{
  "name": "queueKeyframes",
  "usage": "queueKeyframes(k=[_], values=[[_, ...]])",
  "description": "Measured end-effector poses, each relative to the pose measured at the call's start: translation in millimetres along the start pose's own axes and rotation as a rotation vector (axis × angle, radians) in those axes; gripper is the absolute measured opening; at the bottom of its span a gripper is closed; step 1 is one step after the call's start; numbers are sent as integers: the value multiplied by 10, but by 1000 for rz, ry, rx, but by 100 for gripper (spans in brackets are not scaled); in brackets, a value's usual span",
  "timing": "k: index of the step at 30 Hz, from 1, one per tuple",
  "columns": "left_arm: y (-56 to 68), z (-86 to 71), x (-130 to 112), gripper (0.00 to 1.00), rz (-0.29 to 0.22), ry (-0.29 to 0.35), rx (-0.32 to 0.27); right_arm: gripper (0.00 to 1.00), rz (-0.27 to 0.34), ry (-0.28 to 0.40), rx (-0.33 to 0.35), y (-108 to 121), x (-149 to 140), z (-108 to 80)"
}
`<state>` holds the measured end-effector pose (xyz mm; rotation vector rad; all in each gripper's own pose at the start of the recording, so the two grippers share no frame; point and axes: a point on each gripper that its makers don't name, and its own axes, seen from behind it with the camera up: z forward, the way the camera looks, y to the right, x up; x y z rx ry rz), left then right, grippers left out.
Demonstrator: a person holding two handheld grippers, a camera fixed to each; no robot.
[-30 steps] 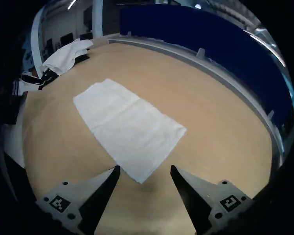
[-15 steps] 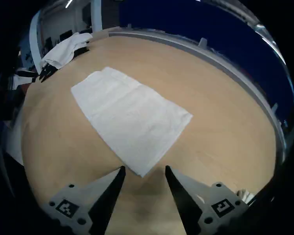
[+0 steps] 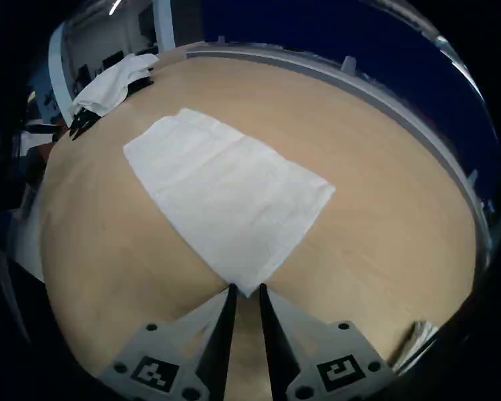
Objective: Fold towel
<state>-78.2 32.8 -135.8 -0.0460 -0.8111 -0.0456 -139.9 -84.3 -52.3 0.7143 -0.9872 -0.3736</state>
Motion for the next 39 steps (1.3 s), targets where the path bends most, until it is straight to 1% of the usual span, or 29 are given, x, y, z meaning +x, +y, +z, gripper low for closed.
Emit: queueKeyframes(k=[11, 18, 22, 27, 30, 39], values=[[-27, -2, -5, 85, 0, 0, 6, 6, -14, 6, 1, -19, 21, 15], [-21, -14, -17, 85, 1, 1, 5, 5, -37, 12, -16, -34, 52, -2], [-29, -22, -17, 85, 1, 4, 6, 5, -44, 22, -20, -39, 124, -41], [-47, -33, -26, 85, -10, 7, 6, 5, -56, 42, -24, -40, 291, -132], [-59, -43, -38, 85, -20, 8, 6, 5, -74, 61, -27, -54, 448, -202], [-109, -101, -65, 85, -24, 14, 7, 5, -156, 130, -42, -102, 1012, -403]])
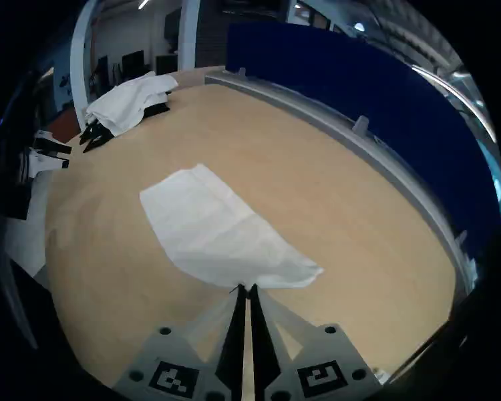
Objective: Fold towel
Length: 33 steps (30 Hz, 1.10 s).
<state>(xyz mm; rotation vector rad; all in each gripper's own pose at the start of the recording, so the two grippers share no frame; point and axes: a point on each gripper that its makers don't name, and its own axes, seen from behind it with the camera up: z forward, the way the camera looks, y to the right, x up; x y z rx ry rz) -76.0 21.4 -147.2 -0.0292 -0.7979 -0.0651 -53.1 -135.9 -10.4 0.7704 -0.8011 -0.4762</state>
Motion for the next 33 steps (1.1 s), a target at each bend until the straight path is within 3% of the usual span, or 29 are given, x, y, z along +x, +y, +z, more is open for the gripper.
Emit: queueKeyframes(k=[8, 20, 27, 33], values=[[-58, -41, 3, 85, -20, 13, 1, 5, -72, 33, -2, -41, 382, -86], [-148, -96, -10, 85, -27, 16, 4, 5, -119, 24, 11, -196, 498, -71], [-256, -155, 13, 85, -38, 29, 20, 5, -165, 31, 42, -385, 712, 42], [-356, -254, 16, 85, -61, 45, 40, 5, -227, 30, 93, -707, 931, 256]])
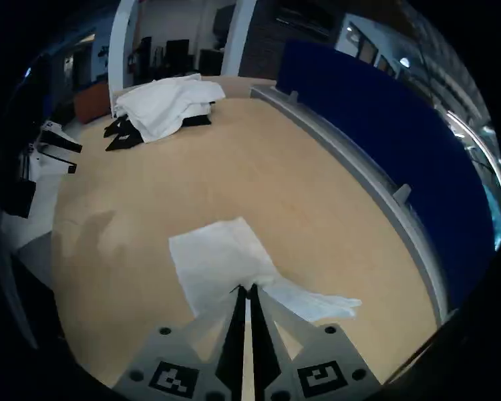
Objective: Fold towel
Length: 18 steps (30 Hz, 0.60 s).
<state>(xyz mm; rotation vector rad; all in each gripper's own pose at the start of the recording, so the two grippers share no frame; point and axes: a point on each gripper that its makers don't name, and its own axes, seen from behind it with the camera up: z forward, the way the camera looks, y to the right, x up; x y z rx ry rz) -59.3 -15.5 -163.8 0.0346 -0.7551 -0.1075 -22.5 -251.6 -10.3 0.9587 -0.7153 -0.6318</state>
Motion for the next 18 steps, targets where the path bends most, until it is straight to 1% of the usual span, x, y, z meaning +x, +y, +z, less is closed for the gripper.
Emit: queueKeyframes(k=[3, 6, 9, 12, 15, 18], values=[[-44, -56, 2, 85, -9, 10, 11, 5, -24, -2, 36, -181, 112, 176], [-85, -108, -10, 85, -16, 16, 23, 4, -36, -9, 70, -361, 187, 396], [-115, -140, -49, 85, -21, 17, 33, 4, -34, -24, 102, -532, 198, 647], [-138, -155, -90, 86, -28, 15, 42, 4, -18, -50, 142, -695, 148, 852], [-142, -168, -111, 85, -38, 15, 46, 4, -7, -77, 164, -791, 75, 968], [-128, -155, -115, 85, -48, 14, 43, 5, -3, -85, 168, -816, 39, 1008]])
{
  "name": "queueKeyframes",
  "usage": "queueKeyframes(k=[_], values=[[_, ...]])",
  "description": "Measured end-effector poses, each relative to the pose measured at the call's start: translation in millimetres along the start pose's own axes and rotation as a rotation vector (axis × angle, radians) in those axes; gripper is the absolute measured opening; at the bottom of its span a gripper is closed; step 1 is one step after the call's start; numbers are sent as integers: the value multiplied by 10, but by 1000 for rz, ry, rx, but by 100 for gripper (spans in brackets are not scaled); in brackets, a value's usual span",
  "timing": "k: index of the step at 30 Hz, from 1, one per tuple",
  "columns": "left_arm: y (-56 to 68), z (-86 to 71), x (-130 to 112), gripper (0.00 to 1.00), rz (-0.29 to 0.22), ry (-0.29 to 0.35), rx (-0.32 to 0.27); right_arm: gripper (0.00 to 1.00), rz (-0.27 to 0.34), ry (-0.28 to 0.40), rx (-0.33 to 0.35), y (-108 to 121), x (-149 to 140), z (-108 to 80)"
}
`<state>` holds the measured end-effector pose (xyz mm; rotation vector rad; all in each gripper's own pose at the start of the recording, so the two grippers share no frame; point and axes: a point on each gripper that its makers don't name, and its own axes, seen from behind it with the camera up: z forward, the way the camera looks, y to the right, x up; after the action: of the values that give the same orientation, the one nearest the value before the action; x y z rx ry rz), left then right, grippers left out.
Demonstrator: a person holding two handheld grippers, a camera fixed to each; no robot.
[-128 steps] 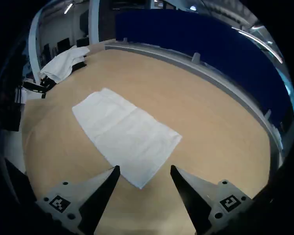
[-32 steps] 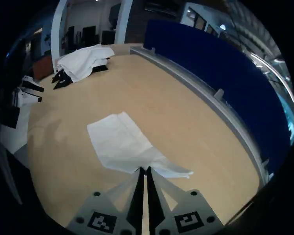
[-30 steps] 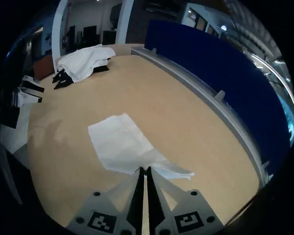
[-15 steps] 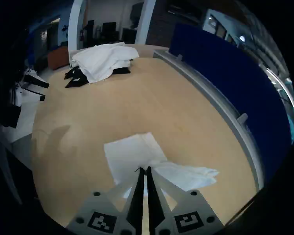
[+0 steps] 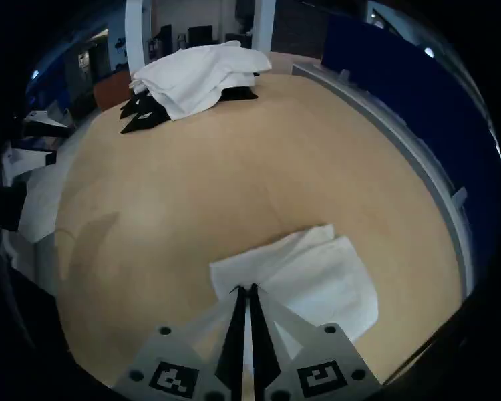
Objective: Fold towel
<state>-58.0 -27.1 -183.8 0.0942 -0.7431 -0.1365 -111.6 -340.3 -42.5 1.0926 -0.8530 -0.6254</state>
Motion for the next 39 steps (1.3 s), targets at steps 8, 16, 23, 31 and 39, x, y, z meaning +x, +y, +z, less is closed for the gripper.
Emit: queueKeyframes(k=[8, 16, 23, 31, 39], values=[[27, 46, -2, 85, 6, -3, -4, 33, 25, 13, 6, 38, 5, -43], [45, 82, 1, 85, 11, -5, -8, 72, 51, 37, -10, 106, -55, -172], [75, 81, 39, 85, 11, 1, -13, 71, 73, 27, -39, 164, -261, -299], [116, 73, 36, 85, 14, 3, -15, 72, 119, -18, -66, 193, -701, -441], [170, 83, 35, 85, 11, 2, -23, 71, 156, -55, -76, 162, -1010, -474]])
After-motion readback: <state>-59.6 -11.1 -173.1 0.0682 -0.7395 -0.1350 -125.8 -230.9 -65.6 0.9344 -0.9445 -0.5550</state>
